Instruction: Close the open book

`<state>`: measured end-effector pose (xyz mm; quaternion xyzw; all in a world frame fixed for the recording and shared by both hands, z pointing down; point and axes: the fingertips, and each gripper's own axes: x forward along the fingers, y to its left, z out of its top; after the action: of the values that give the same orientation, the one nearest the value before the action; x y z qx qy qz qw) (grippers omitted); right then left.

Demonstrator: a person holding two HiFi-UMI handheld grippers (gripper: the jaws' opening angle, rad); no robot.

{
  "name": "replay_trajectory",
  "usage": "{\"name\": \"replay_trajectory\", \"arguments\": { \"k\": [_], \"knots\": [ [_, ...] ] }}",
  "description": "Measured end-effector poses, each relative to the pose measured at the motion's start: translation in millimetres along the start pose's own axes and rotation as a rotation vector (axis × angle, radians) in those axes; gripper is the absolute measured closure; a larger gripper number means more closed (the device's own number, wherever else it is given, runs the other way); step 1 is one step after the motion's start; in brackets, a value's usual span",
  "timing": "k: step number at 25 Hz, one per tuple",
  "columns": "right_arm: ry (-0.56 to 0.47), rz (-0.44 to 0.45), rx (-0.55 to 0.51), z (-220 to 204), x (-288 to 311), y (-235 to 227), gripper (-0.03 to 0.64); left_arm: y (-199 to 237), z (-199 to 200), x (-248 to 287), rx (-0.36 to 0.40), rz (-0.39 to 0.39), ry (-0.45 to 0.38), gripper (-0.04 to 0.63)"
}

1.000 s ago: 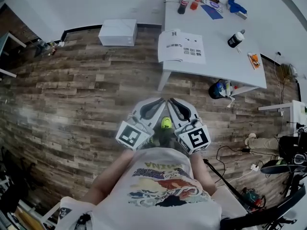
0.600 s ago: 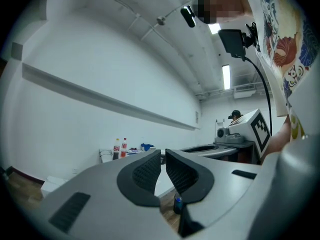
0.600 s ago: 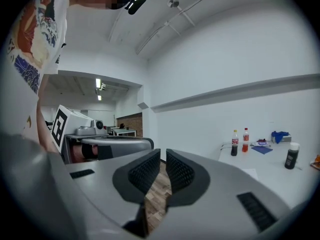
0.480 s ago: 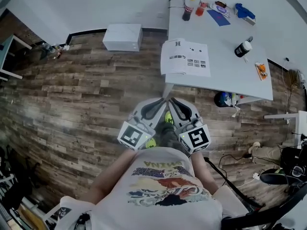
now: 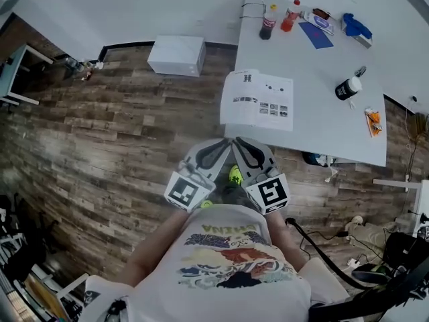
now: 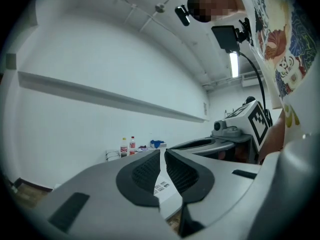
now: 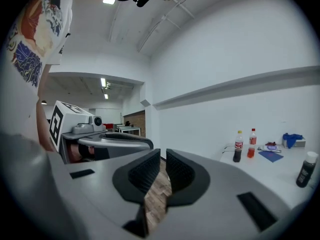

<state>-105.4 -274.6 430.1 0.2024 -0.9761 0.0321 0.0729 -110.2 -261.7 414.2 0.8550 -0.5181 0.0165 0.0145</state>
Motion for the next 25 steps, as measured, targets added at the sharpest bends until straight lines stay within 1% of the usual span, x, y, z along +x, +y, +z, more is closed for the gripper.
{"name": "replay_trajectory", "arguments": {
  "k": [5, 8, 11, 16, 21, 25],
  "knots": [
    [0.002, 0.038, 0.028, -3.2, 15.1, -48.2, 0.592, 14.6, -6.3, 46.1, 0.015, 0.013, 0.028, 0.581],
    [0.014, 0.059, 0.040, -10.8, 23.8, -72.9, 0.592, 23.5, -16.0, 70.1, 0.032, 0.025, 0.062, 0.579],
    [0.027, 0.069, 0.042, -19.4, 30.6, -91.6, 0.592, 32.3, -25.3, 87.4, 0.034, 0.041, 0.077, 0.556],
    [0.058, 0.075, 0.045, -32.5, 36.0, -110.7, 0.592, 40.7, -36.8, 103.1, 0.050, 0.040, 0.097, 0.525],
    [0.088, 0.075, 0.037, -38.2, 45.2, -120.3, 0.592, 49.9, -43.5, 110.7, 0.030, 0.042, 0.101, 0.512],
    [0.116, 0.063, 0.023, -48.8, 54.4, -123.5, 0.592, 59.2, -57.7, 113.2, 0.022, 0.032, 0.122, 0.511]
  ]
}}
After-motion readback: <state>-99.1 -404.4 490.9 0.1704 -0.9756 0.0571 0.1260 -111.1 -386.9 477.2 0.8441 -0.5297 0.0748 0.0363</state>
